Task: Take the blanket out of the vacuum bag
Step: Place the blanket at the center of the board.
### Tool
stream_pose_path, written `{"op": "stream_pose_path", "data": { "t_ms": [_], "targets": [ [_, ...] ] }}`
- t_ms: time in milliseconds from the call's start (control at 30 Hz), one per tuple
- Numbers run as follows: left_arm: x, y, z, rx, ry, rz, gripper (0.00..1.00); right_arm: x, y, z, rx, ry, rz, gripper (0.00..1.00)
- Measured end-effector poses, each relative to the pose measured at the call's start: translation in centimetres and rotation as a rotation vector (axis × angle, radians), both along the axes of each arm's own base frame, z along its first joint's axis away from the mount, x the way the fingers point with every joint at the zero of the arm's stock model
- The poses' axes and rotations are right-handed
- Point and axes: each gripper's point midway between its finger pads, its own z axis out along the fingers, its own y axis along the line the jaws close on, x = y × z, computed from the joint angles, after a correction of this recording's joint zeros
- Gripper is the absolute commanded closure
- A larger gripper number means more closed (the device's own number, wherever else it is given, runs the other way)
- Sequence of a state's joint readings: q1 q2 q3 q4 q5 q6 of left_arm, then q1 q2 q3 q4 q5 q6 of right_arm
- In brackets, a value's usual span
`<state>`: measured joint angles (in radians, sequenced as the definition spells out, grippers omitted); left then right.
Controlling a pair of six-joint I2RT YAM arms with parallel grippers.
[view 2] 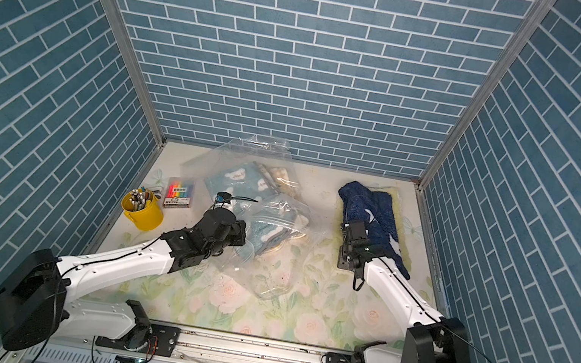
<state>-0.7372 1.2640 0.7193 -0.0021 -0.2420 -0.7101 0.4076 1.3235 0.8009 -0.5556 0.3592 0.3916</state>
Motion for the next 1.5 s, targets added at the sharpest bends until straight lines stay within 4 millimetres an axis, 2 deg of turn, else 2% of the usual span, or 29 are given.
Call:
{"op": "stream_pose_path", "data": {
  "t_ms": [167, 467, 700, 867, 967, 1200, 1367, 1500],
  "targets": [
    [-0.2, 0.2, 0.3, -0.005, -0.009, 0.003, 1.00, 0.5, -1.3, -1.7, -0.090, 0.026, -0.055, 0.31],
    [-0.6, 0.8, 0.8, -0.017, -0.026, 0.009, 1.00, 1.9, -2.4, -2.6, -0.097, -0.005, -0.136, 0.38],
    [-0.8, 1.3, 1.0, -0.016, -0.038, 0.022, 1.00, 3.1, -3.4, -2.6, -0.025, -0.042, -0.197, 0.54],
    [-0.8, 1.3, 1.0, -0.016, -0.038, 0.022, 1.00, 3.2, -3.8, -3.6, -0.014, -0.029, -0.211, 0.64],
    [-0.8, 1.3, 1.0, -0.015, -0.038, 0.022, 1.00, 3.3, -3.9, -4.1, -0.016, -0.023, -0.211, 0.66],
    [-0.8, 1.3, 1.0, -0.015, -0.037, 0.022, 1.00, 3.6, -4.0, -4.3, 0.002, -0.030, -0.206, 1.00],
    [-0.8, 1.3, 0.9, -0.011, -0.033, 0.022, 1.00, 3.6, -3.9, -3.3, 0.030, -0.054, -0.204, 1.00],
    [-0.9, 1.4, 0.8, -0.009, -0.033, 0.023, 1.00, 3.7, -3.7, 0.1, 0.078, -0.147, -0.199, 1.00]
  ]
}}
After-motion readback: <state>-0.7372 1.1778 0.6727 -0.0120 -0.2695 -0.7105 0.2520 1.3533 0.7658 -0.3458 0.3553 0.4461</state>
